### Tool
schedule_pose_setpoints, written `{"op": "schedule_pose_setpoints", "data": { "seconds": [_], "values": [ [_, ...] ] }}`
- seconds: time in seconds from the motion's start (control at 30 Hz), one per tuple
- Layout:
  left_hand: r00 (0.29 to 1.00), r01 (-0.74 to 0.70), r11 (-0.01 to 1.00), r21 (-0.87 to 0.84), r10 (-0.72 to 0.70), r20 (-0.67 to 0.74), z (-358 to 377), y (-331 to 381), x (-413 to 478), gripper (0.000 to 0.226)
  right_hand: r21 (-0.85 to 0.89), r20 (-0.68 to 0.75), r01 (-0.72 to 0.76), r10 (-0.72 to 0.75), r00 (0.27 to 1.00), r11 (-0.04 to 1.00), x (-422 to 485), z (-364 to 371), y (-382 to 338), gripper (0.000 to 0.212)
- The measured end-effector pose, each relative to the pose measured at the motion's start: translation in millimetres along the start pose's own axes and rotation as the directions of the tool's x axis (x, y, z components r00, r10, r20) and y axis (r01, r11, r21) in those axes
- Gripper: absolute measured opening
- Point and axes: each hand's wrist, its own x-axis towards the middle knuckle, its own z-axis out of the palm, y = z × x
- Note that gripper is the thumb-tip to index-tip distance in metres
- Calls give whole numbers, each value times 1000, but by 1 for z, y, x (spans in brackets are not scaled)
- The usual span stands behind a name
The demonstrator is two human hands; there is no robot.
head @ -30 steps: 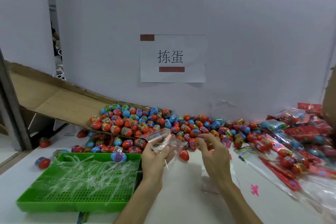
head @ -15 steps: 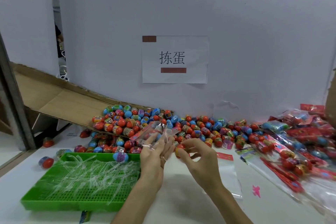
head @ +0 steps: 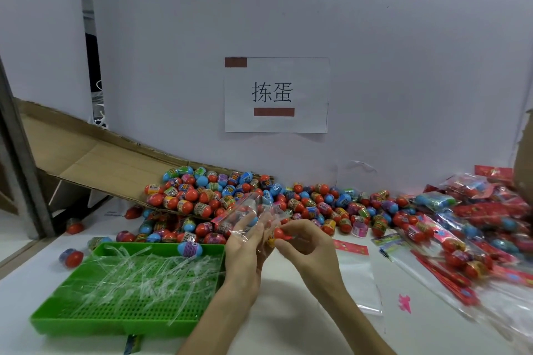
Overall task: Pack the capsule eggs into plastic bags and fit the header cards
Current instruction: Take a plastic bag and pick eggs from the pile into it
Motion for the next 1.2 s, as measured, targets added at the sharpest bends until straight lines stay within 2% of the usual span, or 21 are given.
{"op": "schedule_pose_setpoints", "data": {
  "seconds": [0.13,0.23,0.3,0.4,0.47,0.53,0.6,0.67,0.73,0.8,0.9,1.03,1.2],
  "values": [
    [997,34,999,-14,-33,70,1,2,-2,35,-173,-33,83,-90,995,981,-1,0,3,25],
    [986,100,994,-43,-93,142,3,2,-5,36,-333,-76,176,-212,974,926,-1,-1,7,24],
    [975,153,986,-63,-140,172,5,0,-6,39,-389,-124,176,-241,963,904,0,-3,11,19],
    [958,212,974,-79,-191,215,5,-2,-8,45,-447,-142,124,-207,968,886,0,-4,17,11],
    [954,234,965,-120,-204,222,4,-3,-8,48,-457,-77,113,-166,983,882,-1,-2,20,9],
    [957,235,960,-155,-201,210,2,-2,-6,46,-430,42,122,-115,992,895,-3,0,20,23],
    [957,236,958,-165,-200,212,0,-1,-3,32,-407,170,149,-85,982,901,-4,1,18,37],
    [960,235,959,-160,-203,190,-2,0,-1,24,-375,210,182,-108,972,909,-3,0,15,51],
    [970,228,957,-180,-206,132,-3,2,2,31,-340,68,181,-168,983,923,1,-4,13,53],
    [975,219,950,-224,-205,84,-4,5,5,36,-370,-114,140,-195,974,918,6,-14,15,45],
    [973,229,940,-254,-222,55,-3,6,5,29,-507,-211,-31,-89,974,862,13,-33,28,27],
    [975,224,933,-281,-218,50,-1,7,3,19,-659,-248,-274,142,958,701,30,-52,43,56],
    [971,239,934,-265,-228,74,-2,5,2,19,-809,-229,-357,308,923,467,68,-54,47,65]
  ]
}}
